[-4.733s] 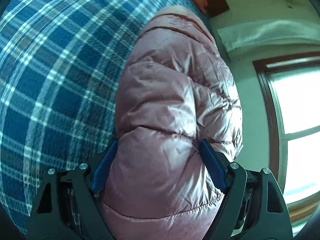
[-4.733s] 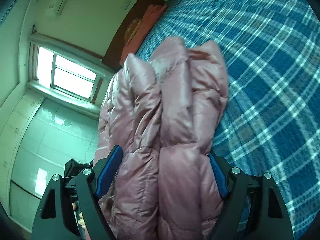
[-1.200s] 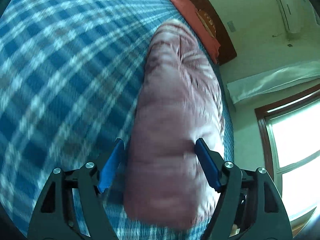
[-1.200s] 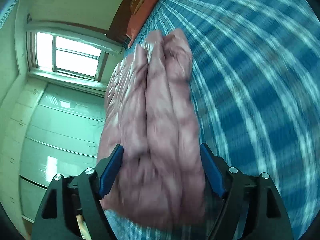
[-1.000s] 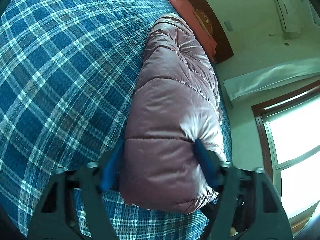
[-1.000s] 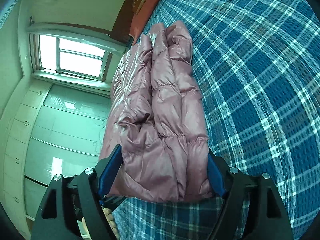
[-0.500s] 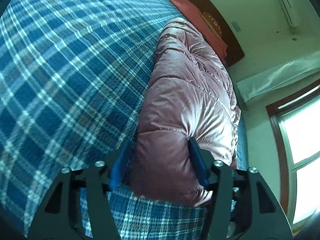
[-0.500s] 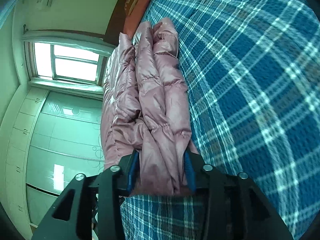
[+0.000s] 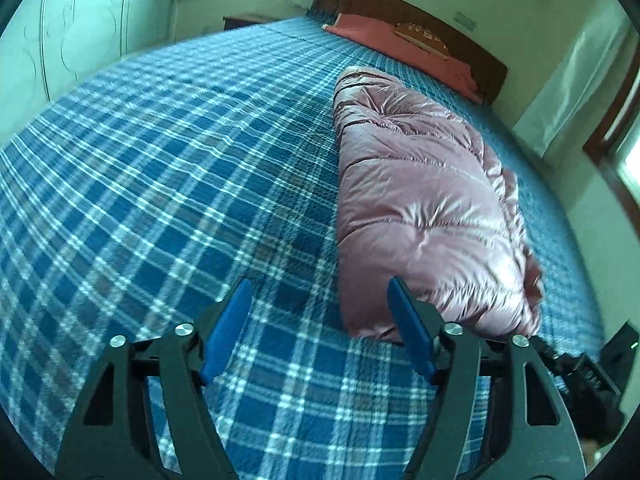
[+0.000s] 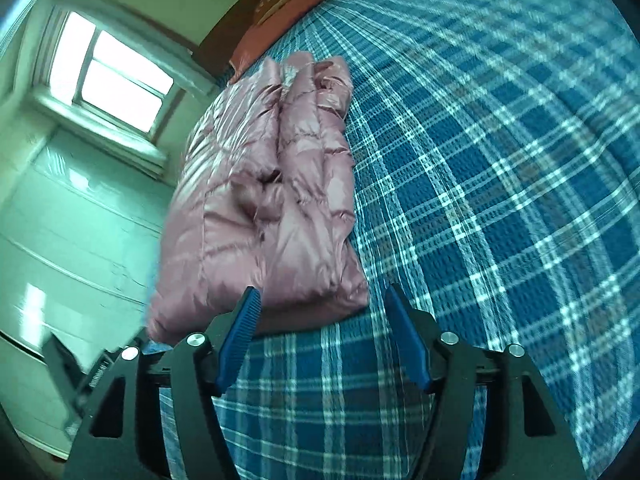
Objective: Fold large clothes
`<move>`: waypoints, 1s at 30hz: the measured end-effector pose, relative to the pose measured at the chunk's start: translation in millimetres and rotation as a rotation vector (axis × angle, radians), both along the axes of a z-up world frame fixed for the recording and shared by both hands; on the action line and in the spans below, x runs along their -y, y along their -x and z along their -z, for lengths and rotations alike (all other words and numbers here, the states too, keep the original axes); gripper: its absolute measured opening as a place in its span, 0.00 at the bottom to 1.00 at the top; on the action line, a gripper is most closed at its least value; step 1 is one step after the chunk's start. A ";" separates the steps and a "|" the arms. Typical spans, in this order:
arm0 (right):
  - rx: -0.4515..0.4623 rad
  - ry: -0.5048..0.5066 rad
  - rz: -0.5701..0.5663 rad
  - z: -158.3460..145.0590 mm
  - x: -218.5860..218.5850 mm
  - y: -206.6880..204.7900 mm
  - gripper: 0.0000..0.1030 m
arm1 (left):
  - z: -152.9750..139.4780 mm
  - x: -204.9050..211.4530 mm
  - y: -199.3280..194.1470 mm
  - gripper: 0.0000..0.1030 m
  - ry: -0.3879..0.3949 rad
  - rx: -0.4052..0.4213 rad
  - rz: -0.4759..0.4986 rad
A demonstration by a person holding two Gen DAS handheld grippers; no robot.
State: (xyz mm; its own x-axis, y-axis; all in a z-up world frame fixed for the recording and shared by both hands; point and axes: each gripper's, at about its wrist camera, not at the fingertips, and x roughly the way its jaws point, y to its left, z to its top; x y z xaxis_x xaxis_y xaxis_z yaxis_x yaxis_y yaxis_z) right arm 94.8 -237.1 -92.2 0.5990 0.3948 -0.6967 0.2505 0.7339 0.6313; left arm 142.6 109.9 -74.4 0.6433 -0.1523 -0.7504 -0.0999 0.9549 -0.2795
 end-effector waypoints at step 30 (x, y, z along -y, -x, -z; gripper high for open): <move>0.203 0.627 -0.027 -127.6 -94.4 39.2 0.78 | -95.7 27.6 64.9 0.97 -0.269 0.225 -0.035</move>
